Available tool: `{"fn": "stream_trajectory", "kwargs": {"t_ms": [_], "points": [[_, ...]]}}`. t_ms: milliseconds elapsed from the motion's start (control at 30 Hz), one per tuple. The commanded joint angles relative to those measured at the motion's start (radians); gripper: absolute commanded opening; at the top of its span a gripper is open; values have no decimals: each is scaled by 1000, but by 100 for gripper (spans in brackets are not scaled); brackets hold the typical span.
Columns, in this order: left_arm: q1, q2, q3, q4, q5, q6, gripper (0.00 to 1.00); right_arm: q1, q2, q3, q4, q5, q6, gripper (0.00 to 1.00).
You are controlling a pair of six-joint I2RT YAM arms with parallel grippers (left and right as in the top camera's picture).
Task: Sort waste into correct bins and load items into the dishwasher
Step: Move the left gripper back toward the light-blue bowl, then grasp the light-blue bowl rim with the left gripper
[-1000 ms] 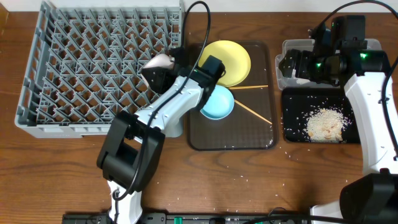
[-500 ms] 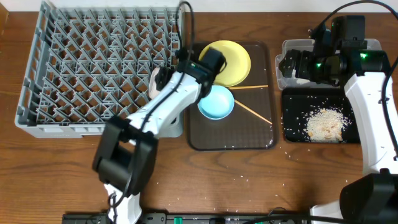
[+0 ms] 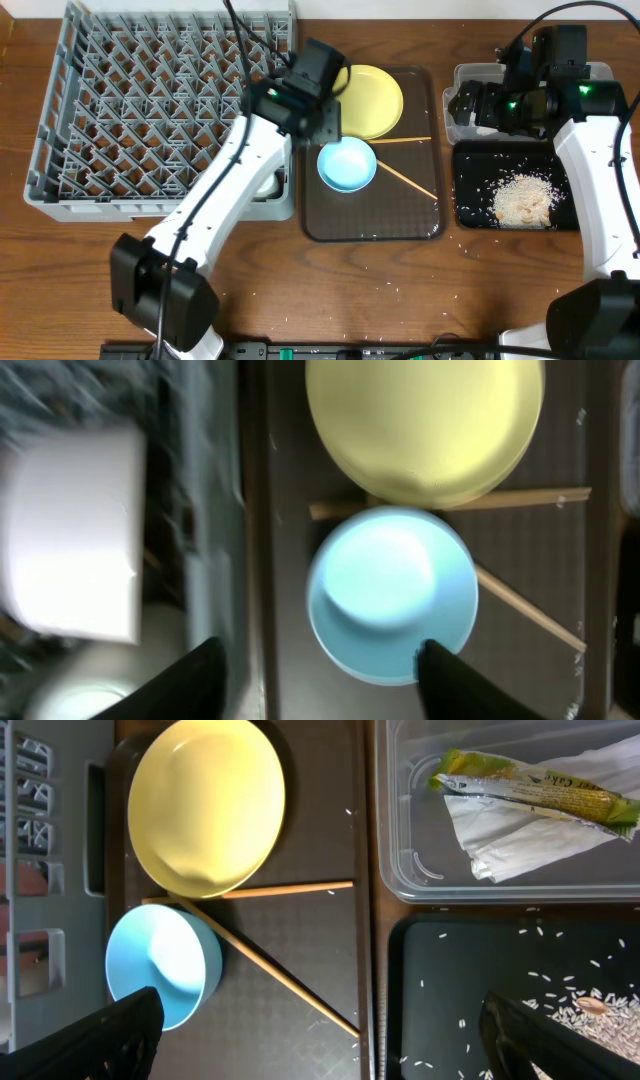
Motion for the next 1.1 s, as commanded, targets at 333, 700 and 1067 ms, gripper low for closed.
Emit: {"fn": "stream_trajectory", "kwargs": {"t_ms": [333, 700, 1067], "points": [[-119, 93, -336, 311, -220, -515, 59, -6, -21, 2, -8, 3, -8, 99], [-121, 197, -355, 392, -152, -515, 47, -6, -21, 2, -29, 3, -16, 99], [-121, 252, -355, 428, -146, -500, 8, -6, -21, 2, -29, 3, -26, 99]]}}
